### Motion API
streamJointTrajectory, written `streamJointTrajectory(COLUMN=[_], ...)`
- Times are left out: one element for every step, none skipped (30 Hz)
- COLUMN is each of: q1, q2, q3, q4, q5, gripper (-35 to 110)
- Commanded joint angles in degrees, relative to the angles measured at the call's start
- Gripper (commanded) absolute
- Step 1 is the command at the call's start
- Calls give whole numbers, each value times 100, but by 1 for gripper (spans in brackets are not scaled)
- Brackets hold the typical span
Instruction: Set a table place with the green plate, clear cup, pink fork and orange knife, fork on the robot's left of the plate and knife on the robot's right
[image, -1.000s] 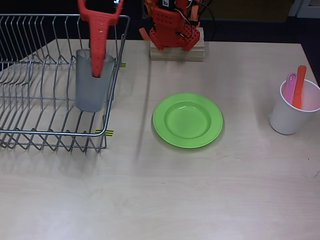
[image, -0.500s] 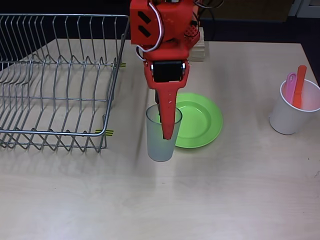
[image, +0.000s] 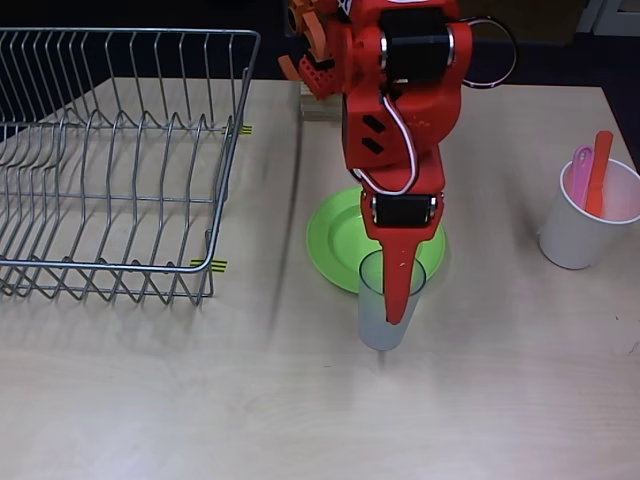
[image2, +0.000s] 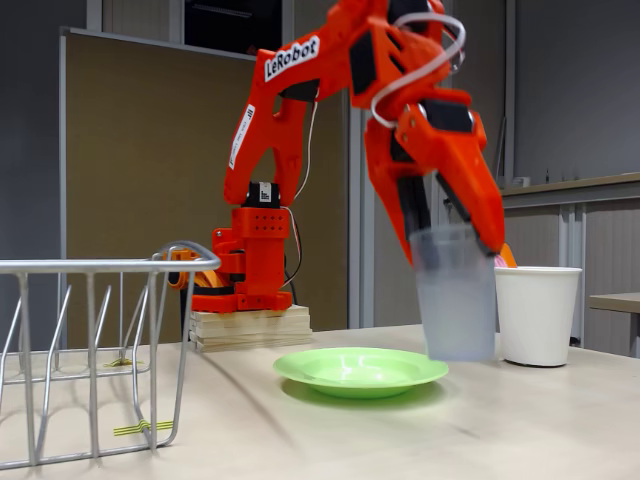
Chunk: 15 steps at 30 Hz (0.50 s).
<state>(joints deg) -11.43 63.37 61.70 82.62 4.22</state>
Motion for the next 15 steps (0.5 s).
streamJointTrajectory(q1=[-141,-167,-185,-202,-220,-220,-229,-229,-229,-229,-229,-229,-229,-229,-220], q2=[35,-44,-105,-158,-202,-255,-281,-299,-308,-316,-325,-325,-325,-325,-316], q3=[-18,-44,-70,-79,-79,-70,-44,-18,18,53,88,123,176,229,290], q4=[-53,-70,-97,-141,-158,-185,-220,-237,-255,-272,-290,-316,-343,-352,-369], q5=[360,387,396,413,439,457,475,492,519,536,545,545,571,589,606], gripper=[33,33,32,32,33,34,35,35,36,36,36,37,37,38,39])
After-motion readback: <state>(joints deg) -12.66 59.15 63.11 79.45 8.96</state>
